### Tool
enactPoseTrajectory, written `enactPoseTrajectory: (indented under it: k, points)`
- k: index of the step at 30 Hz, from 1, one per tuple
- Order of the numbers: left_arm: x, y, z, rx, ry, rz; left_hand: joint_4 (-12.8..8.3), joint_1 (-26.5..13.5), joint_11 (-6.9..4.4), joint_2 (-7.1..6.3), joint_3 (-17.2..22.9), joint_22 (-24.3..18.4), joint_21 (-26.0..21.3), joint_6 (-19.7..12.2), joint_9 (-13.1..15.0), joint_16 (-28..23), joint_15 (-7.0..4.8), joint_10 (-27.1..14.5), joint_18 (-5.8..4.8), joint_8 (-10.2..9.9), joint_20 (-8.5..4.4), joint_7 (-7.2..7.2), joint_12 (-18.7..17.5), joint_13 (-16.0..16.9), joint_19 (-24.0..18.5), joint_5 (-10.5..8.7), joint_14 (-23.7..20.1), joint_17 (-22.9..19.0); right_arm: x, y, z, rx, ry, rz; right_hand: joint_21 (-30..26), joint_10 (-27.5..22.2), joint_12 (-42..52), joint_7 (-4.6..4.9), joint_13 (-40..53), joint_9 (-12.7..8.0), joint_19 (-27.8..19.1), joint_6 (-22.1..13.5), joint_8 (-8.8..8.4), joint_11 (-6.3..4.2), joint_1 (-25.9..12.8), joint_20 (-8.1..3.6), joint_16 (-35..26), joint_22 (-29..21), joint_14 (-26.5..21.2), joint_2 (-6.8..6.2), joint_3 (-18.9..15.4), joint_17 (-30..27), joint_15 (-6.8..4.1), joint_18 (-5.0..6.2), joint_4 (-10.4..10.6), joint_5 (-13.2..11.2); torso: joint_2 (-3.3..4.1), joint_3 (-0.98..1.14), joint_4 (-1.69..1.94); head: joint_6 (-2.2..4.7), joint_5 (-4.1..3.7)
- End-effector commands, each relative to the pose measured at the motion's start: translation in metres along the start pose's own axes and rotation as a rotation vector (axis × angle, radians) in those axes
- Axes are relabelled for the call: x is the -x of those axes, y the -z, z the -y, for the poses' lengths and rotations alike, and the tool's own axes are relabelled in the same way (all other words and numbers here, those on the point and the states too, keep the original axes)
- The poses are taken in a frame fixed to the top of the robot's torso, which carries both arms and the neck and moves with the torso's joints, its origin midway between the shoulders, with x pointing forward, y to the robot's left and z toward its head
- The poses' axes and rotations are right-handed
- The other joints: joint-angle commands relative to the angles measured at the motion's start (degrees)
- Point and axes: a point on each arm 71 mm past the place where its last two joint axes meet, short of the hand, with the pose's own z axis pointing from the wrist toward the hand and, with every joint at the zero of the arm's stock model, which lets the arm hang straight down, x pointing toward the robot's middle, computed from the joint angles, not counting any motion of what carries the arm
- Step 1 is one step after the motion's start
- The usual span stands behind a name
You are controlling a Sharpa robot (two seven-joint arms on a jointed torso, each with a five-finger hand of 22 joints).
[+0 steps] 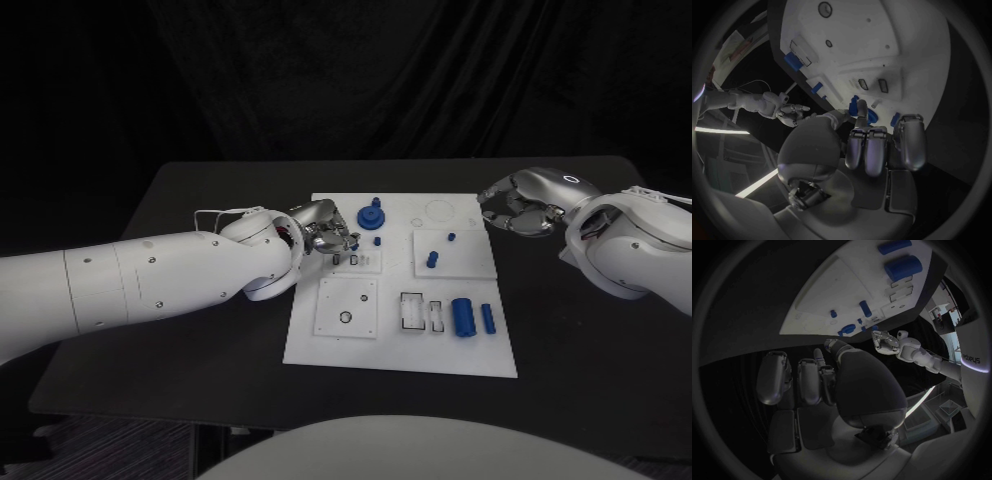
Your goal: Assemble the parts on the task board
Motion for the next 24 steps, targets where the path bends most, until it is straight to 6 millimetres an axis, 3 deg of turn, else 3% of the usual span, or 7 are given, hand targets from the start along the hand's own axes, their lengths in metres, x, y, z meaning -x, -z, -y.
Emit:
enactPoseTrajectory:
  k: [1, 10, 15, 24]
  points:
    - [0.002, 0.002, 0.004, -0.091, -0.018, 0.116, -0.4, -0.6, -0.03, 0.11, 0.8, 6.7, -0.3, -0.2, 0.1, 0.1, -0.32, 6.0, -0.16, 0.2, -0.18, -0.03, 0.1, 15.0, -0.3, -0.18, 6.0, 15.1, -0.001, 0.002, 0.002, -0.017, 0.001, -0.004, -0.2, 0.7, -0.2, -0.19, 9.5, -0.1, -0.4, 0.2, -0.19, 0.37, -0.3, 0.05, -0.4, 9.4, 2.2, -0.19, 0.3, -0.1, 0.39, 0.56, 0.0, 0.2, -0.04, -0.03, 0.08, -0.01, -0.01]
    - [-0.008, 0.003, -0.001, -0.081, -0.025, 0.112, -0.1, -0.9, -0.03, 0.08, 0.9, 6.8, -0.3, -0.1, 0.2, 0.1, -0.31, 6.0, -0.17, 0.2, -0.16, -0.03, 0.1, 15.0, -0.2, -0.72, 6.0, 15.1, -0.001, 0.002, 0.002, -0.019, -0.004, -0.005, -0.2, 0.7, -0.3, -0.23, 9.4, -0.1, -0.5, 0.2, -0.2, 0.35, -0.4, 0.05, -0.4, 9.4, 2.2, -0.28, 0.4, -0.1, 0.38, 0.56, 0.0, 0.2, 0.14, -0.12, -0.34, -0.01, 0.61]
    - [-0.012, 0.004, -0.004, -0.07, -0.025, 0.103, 0.0, -0.9, -0.03, 0.09, 1.0, 6.8, -0.3, -0.1, 0.2, 0.1, -0.31, 6.0, -0.18, 0.2, -0.15, -0.04, 0.1, 15.0, -0.2, -0.8, 6.0, 15.1, -0.001, 0.001, 0.001, -0.019, -0.005, -0.006, -0.2, 0.7, -0.3, -0.23, 9.4, -0.1, -0.5, 0.2, -0.2, 0.35, -0.4, 0.05, -0.4, 9.4, 2.2, -0.28, 0.4, -0.1, 0.38, 0.56, 0.0, 0.2, 0.12, -0.01, -0.24, -0.01, 0.35]
    - [-0.017, 0.005, -0.008, -0.057, -0.024, 0.089, 0.0, -0.9, -0.03, 0.09, 1.0, 6.8, -0.3, -0.1, 0.2, 0.1, -0.31, 6.0, -0.19, 0.2, -0.15, -0.05, 0.1, 15.0, -0.2, -0.85, 6.0, 15.1, -0.001, 0.001, 0.001, -0.02, -0.006, -0.005, -0.2, 0.7, -0.3, -0.26, 9.4, -0.1, -0.4, 0.2, -0.18, 0.33, -0.4, 0.04, -0.4, 9.4, 2.2, -0.32, 0.4, -0.1, 0.37, 0.55, 0.0, 0.2, 0.12, 0.01, -0.12, -0.01, 0.3]
